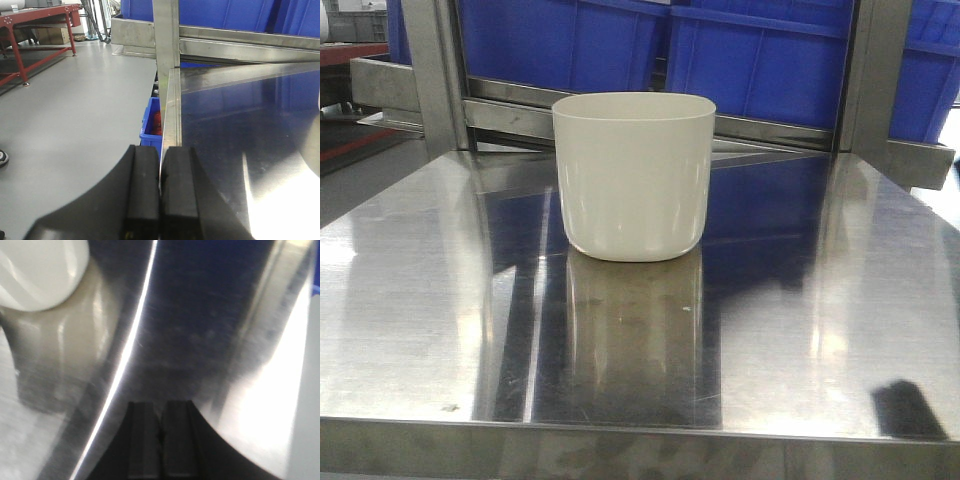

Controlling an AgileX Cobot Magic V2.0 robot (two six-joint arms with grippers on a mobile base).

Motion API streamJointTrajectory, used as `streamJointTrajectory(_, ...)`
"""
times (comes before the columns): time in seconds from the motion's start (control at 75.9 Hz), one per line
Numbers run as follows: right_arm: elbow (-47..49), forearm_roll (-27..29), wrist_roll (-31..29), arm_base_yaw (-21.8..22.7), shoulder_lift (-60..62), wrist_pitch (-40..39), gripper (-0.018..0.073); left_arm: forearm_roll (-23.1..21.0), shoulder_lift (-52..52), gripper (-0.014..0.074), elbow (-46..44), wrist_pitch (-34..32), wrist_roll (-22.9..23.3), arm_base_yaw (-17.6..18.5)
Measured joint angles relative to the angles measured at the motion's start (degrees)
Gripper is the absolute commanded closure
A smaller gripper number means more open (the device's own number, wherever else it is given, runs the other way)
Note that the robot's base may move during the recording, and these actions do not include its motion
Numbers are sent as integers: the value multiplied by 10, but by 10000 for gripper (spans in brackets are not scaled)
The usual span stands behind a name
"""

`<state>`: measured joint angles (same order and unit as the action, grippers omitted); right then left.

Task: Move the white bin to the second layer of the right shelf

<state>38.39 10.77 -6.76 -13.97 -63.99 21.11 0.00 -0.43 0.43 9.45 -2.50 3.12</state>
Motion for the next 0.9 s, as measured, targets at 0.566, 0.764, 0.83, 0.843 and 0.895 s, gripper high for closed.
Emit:
streamJointTrajectory(0.566,470,12,160,-39,-289,344,197,0,0,512,0,0,0,0)
streamJointTrajectory(0.764,602,0,220,-46,-371,405,195,0,0,512,0,0,0,0)
streamJointTrajectory(0.83,631,-8,234,-51,-393,423,195,0,0,512,0,0,0,0)
streamJointTrajectory(0.843,640,-8,237,-53,-397,426,195,0,0,512,0,0,0,0)
streamJointTrajectory(0.895,656,-10,246,-58,-414,435,195,0,0,512,0,0,0,0)
